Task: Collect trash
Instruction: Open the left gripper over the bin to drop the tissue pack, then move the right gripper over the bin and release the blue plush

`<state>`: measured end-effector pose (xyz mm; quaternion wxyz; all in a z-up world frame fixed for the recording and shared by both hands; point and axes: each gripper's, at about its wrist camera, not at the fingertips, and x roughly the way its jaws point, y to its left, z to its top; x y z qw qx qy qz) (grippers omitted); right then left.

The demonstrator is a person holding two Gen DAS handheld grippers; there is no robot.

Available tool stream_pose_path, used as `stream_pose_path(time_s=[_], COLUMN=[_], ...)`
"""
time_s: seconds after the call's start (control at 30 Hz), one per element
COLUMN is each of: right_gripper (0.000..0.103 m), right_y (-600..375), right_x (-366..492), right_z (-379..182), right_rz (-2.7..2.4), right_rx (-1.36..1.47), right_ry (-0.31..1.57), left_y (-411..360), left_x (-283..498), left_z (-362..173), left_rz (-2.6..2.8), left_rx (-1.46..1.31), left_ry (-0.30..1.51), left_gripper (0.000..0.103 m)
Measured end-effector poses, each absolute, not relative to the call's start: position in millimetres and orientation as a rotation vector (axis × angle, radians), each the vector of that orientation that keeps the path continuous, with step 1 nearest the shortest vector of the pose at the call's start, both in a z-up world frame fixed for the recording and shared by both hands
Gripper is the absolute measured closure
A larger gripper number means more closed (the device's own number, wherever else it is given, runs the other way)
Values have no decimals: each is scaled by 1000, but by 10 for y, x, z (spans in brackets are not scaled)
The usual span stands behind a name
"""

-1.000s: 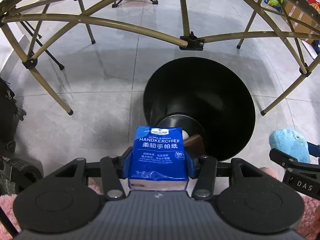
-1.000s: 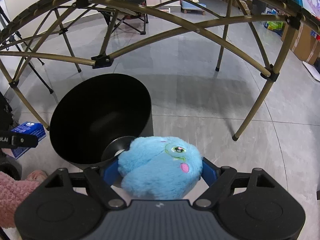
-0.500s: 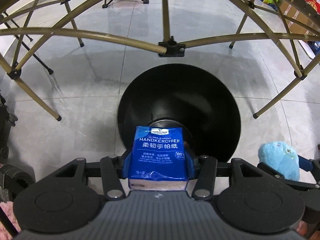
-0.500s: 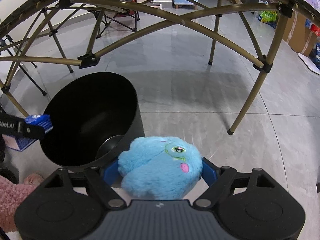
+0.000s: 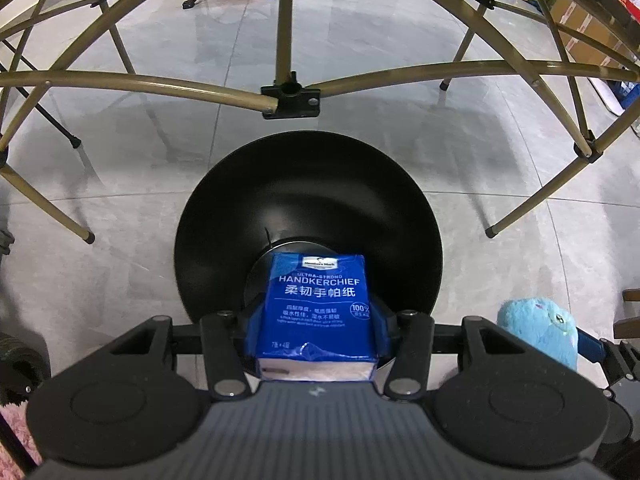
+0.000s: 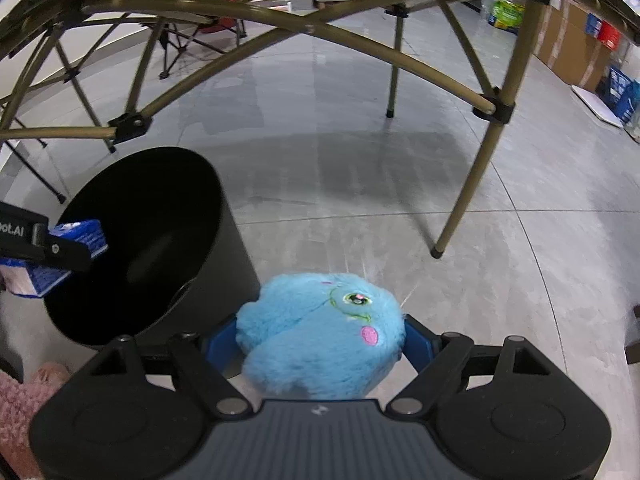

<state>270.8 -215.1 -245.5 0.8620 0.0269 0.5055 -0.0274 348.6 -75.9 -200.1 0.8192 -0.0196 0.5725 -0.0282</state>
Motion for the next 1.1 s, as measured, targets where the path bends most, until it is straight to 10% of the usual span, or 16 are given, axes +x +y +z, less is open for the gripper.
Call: stream_pose_path(time_s=[0.47, 0.6, 1.1], right_gripper=[21, 21, 21], right_y=[-2208, -2208, -2177], right_x=[2736, 2732, 2725], right_z=[-2508, -2502, -2477], right_rz=[-71, -70, -58], right_rx=[62, 60, 50], right_ry=[1079, 1077, 1074], left_y=[-788, -734, -686], left_x=[3502, 3473, 3463], left_z=[-1966, -1927, -1915], left_rz=[-61, -33, -24], left_rx=[-34, -65, -56], left_ry=[1199, 1178, 1180], left_gripper=[49, 0, 0])
